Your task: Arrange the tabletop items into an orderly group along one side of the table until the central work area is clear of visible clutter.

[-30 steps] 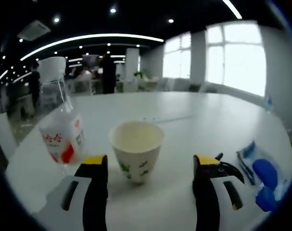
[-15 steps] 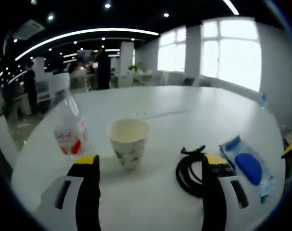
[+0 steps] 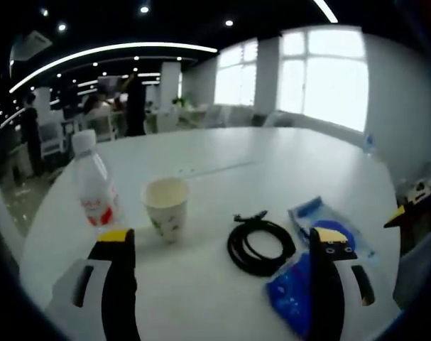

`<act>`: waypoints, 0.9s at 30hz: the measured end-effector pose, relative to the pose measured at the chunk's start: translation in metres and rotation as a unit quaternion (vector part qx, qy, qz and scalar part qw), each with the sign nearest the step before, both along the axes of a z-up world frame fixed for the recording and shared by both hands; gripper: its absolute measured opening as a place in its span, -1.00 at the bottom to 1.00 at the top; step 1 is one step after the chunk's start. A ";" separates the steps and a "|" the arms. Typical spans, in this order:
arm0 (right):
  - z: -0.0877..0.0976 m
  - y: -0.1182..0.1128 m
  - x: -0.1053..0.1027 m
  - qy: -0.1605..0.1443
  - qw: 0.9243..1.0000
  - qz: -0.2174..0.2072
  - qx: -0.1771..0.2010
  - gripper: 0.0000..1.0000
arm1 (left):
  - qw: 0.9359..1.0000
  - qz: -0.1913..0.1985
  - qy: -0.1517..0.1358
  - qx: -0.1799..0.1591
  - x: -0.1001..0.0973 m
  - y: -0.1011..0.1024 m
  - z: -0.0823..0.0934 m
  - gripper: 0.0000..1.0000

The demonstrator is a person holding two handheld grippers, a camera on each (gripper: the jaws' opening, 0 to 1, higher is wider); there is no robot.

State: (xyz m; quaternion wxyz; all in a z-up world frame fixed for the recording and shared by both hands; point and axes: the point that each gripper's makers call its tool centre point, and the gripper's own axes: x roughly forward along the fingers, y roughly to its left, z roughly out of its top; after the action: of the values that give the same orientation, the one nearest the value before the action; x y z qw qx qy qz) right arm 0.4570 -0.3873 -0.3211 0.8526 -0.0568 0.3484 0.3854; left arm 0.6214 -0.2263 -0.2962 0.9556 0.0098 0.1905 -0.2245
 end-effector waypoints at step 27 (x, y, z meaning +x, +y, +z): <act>0.030 0.009 0.026 -0.007 0.997 -0.012 0.076 0.92 | 0.995 -0.088 0.012 0.035 -0.088 -0.025 0.024 0.97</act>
State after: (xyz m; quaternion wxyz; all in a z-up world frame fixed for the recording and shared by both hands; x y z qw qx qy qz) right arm 0.4827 -0.3784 -0.2906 0.8612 0.0096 0.3128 0.4004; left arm 0.5336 -0.2513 -0.2723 0.9289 0.0575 0.2082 -0.3007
